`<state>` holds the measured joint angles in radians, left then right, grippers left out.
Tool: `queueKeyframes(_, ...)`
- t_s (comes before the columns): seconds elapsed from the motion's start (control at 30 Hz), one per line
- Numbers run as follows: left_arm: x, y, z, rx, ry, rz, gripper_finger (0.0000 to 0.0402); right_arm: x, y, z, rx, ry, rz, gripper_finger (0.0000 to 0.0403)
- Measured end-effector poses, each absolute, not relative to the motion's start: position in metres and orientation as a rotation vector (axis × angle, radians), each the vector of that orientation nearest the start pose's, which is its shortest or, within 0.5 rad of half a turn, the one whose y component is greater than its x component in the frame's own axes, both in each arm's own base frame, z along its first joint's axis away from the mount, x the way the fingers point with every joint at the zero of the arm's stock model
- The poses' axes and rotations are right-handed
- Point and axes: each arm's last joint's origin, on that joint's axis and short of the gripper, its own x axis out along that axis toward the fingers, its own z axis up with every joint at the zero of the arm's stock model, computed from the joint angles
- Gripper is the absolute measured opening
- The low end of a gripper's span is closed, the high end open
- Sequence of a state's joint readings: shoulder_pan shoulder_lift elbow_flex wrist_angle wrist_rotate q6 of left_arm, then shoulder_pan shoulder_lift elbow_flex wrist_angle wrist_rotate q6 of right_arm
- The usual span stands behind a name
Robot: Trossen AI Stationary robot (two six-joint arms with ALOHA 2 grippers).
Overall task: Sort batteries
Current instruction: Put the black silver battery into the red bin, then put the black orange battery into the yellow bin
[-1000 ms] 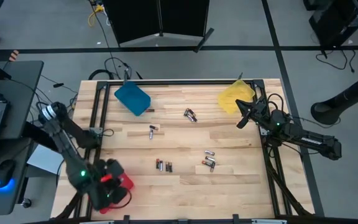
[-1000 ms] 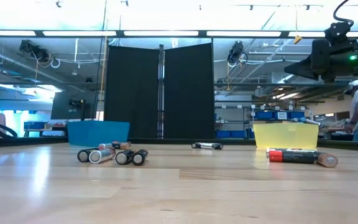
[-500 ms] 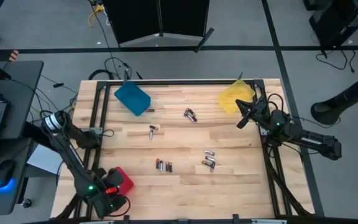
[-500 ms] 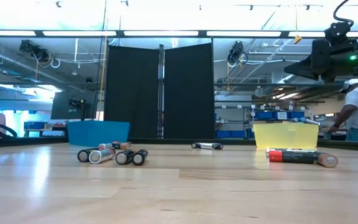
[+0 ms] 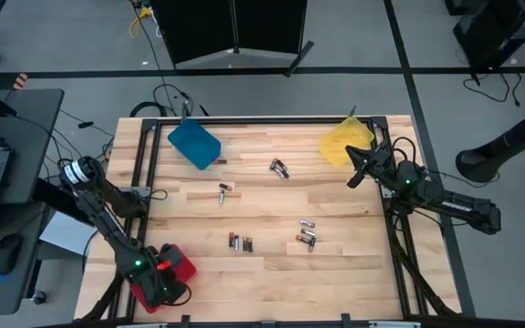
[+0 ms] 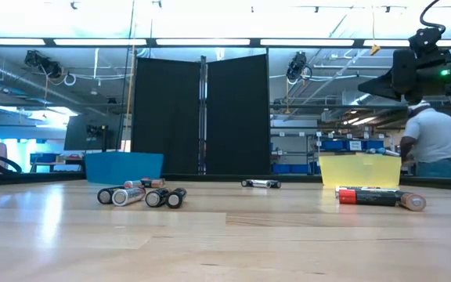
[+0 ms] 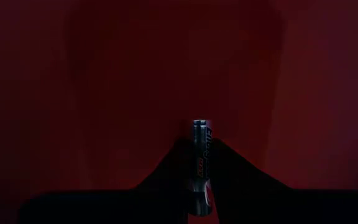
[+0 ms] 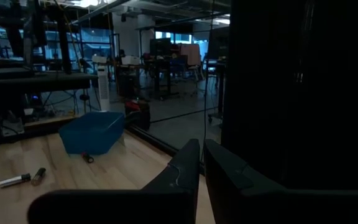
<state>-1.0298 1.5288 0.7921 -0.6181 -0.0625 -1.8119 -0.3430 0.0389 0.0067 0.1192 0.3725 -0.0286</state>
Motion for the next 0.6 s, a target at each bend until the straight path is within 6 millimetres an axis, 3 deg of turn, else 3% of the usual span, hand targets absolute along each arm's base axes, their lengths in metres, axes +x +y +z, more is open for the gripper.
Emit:
queueKeyframes(0.13, 0.133, -0.213, 0.153, -0.774, 1.379, 0.456, 0.0044, 0.088, -0.043, 0.174, -0.026, -0.080, -0.716, 0.0036)
queueKeyframes(0.4, 0.137, -0.210, 0.153, -0.796, 1.416, 0.471, 0.0140, 0.088, -0.043, 0.175, -0.026, -0.086, -0.716, 0.0036)
queueKeyframes(0.6, 0.142, -0.217, 0.169, -0.794, 1.418, 0.470, 0.0155, 0.088, -0.043, 0.175, -0.026, -0.085, -0.716, 0.0034)
